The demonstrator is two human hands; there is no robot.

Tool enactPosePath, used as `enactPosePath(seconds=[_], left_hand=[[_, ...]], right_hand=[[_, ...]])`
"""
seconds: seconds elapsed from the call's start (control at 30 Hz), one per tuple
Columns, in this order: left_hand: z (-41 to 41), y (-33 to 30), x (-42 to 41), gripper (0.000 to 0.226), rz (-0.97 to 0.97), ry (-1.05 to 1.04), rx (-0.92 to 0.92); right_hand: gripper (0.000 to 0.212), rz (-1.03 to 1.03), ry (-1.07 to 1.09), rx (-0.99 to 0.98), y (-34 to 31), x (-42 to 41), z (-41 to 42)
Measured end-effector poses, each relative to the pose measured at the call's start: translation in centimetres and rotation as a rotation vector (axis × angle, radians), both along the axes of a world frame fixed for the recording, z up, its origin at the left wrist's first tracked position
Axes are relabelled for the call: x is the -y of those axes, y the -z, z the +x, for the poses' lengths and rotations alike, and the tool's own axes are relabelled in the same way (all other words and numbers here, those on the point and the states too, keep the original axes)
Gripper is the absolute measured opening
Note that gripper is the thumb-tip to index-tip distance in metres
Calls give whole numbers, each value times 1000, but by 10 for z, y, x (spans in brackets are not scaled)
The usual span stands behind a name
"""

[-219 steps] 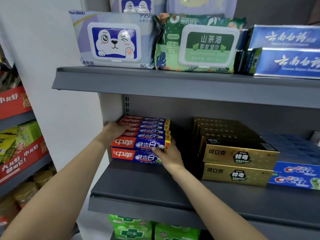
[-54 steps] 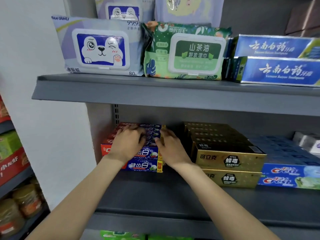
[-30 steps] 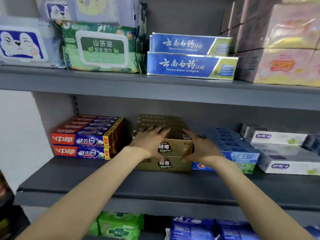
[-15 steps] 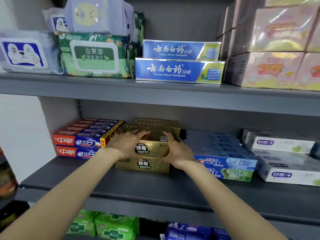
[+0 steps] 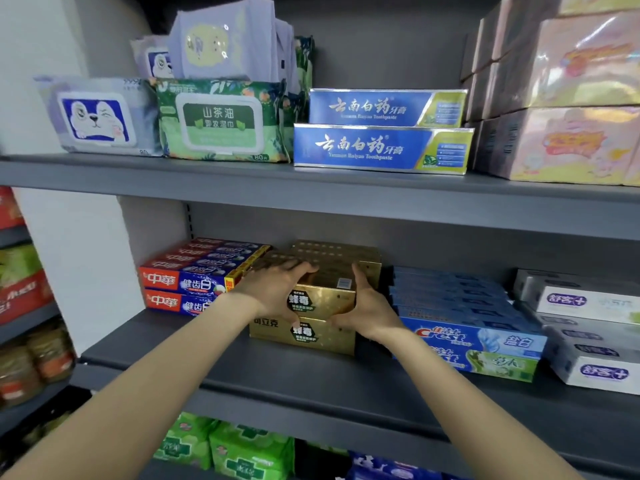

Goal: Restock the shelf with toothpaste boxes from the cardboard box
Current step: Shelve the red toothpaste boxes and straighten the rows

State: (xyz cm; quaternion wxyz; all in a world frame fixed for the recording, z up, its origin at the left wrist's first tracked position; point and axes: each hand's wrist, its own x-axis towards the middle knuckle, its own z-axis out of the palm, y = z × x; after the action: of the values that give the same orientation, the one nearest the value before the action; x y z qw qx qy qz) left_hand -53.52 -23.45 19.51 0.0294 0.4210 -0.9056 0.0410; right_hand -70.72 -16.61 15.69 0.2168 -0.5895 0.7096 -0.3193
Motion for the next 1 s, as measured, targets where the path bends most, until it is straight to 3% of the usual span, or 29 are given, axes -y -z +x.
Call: enactPosePath(seconds=[0.1,0.33,0.6,1.0], left_hand=[[0,1,0,100,4,9,-2],[1,2,3,101,33,33,-22],[12,4,18,110,31,45,-35],[20,2,27,102,109,90,-48]], right_hand=[[116,0,14,-34,3,2,-1],[112,-58,37,112,9,0,-2],[109,-41,-1,69,4,0,7],[112,-64,39,242,6,-4,15]])
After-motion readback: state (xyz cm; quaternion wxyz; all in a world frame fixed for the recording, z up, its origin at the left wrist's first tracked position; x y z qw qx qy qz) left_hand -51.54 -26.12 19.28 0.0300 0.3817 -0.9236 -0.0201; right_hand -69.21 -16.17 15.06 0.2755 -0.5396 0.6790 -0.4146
